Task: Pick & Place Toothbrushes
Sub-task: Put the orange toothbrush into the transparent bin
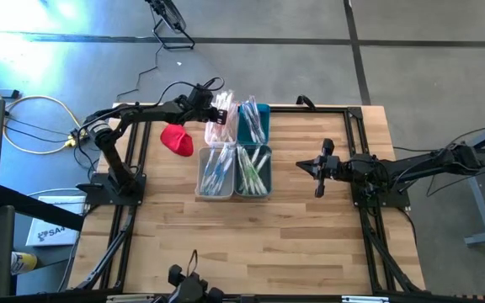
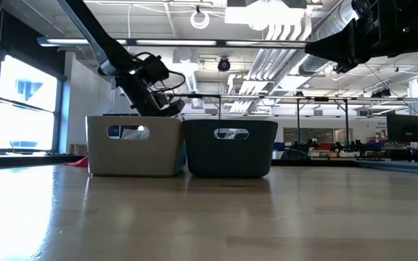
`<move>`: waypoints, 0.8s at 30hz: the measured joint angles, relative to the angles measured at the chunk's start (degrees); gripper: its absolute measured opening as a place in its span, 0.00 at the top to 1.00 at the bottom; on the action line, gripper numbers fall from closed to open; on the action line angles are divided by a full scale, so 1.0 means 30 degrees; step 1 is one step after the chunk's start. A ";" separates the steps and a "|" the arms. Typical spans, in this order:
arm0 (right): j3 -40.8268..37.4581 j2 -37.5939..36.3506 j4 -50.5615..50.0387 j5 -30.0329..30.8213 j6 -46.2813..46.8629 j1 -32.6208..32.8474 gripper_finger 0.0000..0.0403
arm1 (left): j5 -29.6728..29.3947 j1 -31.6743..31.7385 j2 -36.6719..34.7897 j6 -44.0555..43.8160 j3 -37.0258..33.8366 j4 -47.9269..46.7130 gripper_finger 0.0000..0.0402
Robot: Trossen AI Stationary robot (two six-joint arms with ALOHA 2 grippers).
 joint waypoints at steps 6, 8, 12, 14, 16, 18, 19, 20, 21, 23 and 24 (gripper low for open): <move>0.0000 0.0000 0.0000 0.0002 0.0000 0.0000 0.99 | -0.0022 0.0007 0.0063 0.0002 -0.0036 0.0388 0.93; 0.0000 0.0000 0.0000 0.0002 -0.0005 0.0000 0.99 | -0.0050 0.0007 0.0095 -0.0051 -0.0051 0.0404 0.89; 0.0000 0.0000 -0.0007 0.0002 -0.0005 0.0000 0.99 | -0.0015 0.0000 0.0091 -0.0529 -0.0051 0.0423 0.79; 0.0000 0.0000 -0.0007 -0.0005 0.0000 0.0000 0.99 | -0.0015 0.0003 0.0085 -0.0507 -0.0051 0.0496 0.74; 0.0000 0.0000 -0.0007 -0.0004 -0.0001 0.0000 0.99 | 0.0068 0.0008 0.0006 -0.0502 -0.0059 0.0429 0.70; 0.0000 0.0000 -0.0007 -0.0005 -0.0018 0.0000 0.99 | 0.0255 0.0022 -0.0180 -0.0464 -0.0073 0.0381 0.68; 0.0000 0.0000 -0.0007 -0.0001 -0.0051 -0.0002 0.99 | 0.0255 0.0022 -0.0327 -0.0416 -0.0073 0.0336 0.67; 0.0000 0.0000 -0.0015 -0.0005 -0.0081 0.0000 0.99 | 0.0255 0.0022 -0.0499 -0.0252 -0.0080 0.0286 0.67; 0.0000 0.0000 -0.0015 -0.0005 -0.0109 0.0000 0.99 | 0.0250 0.0022 -0.0737 0.0028 -0.0080 0.0251 0.66; 0.0000 0.0000 -0.0015 -0.0005 -0.0117 0.0000 0.99 | 0.0240 0.0022 -0.1243 0.0420 -0.0080 0.0234 0.66; 0.0000 0.0000 -0.0015 -0.0006 -0.0117 0.0000 0.99 | 0.0240 0.0022 -0.1508 0.0496 -0.0080 0.0136 0.66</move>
